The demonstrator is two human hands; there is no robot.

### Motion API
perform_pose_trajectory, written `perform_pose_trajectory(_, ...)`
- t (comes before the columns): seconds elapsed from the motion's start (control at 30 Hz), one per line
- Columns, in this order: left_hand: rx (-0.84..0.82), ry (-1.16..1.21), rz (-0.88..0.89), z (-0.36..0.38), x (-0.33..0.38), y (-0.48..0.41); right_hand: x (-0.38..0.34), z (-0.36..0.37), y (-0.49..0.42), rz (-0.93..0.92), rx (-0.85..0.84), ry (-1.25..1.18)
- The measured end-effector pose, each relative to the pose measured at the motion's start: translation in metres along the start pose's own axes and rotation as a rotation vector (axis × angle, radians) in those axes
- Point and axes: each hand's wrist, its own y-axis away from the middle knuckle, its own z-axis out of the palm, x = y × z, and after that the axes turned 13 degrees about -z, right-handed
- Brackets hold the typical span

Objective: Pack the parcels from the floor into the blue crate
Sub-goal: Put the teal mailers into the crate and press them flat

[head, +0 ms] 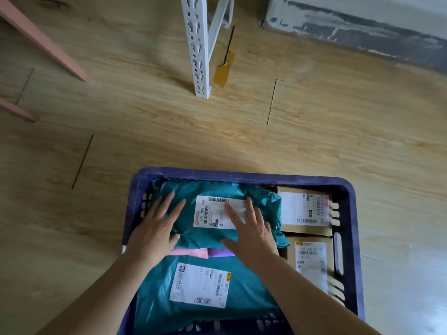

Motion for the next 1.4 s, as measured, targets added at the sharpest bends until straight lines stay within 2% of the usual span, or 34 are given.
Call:
perform_pose_trajectory(0.07,-0.157,0.006,-0.056,-0.004,-0.001,-0.014,0.003,0.003,-0.008,0.016,0.038,-0.066)
perform_pose_trajectory(0.1,-0.185,-0.029,-0.066,-0.007,0.001,-0.02,0.006,0.005,-0.012,0.029,0.041,-0.07)
perform_pose_trajectory(0.27,-0.128,-0.254,-0.093,0.01,0.017,-0.037,0.014,0.022,-0.033,0.112,-0.024,-0.044)
perform_pose_trajectory(0.53,-0.134,-0.293,-0.157,0.023,0.029,-0.052,0.022,0.03,-0.058,0.161,-0.113,-0.019)
perform_pose_trajectory(0.63,-0.141,-0.292,-0.186,0.012,0.034,-0.04,0.019,0.02,-0.044,0.124,-0.08,-0.047)
perform_pose_trajectory(0.73,-0.117,-0.279,-0.189,-0.009,0.037,-0.023,0.017,0.005,-0.014,0.036,0.038,-0.088)
perform_pose_trajectory(0.83,-0.043,-0.239,-0.128,-0.039,0.049,-0.004,0.017,-0.015,0.023,-0.017,0.114,-0.119)
perform_pose_trajectory(0.97,0.041,-0.135,-0.002,-0.081,0.079,0.023,0.02,-0.05,0.069,0.005,0.164,-0.141)
perform_pose_trajectory(1.13,0.03,-0.191,0.184,-0.159,0.142,0.064,0.021,-0.112,0.129,0.013,0.263,-0.176)
perform_pose_trajectory(1.23,0.003,-0.248,0.23,-0.203,0.183,0.091,0.024,-0.148,0.176,0.026,0.355,-0.204)
perform_pose_trajectory(1.4,0.091,-0.288,0.384,-0.271,0.264,0.154,0.039,-0.207,0.278,0.096,0.459,-0.223)
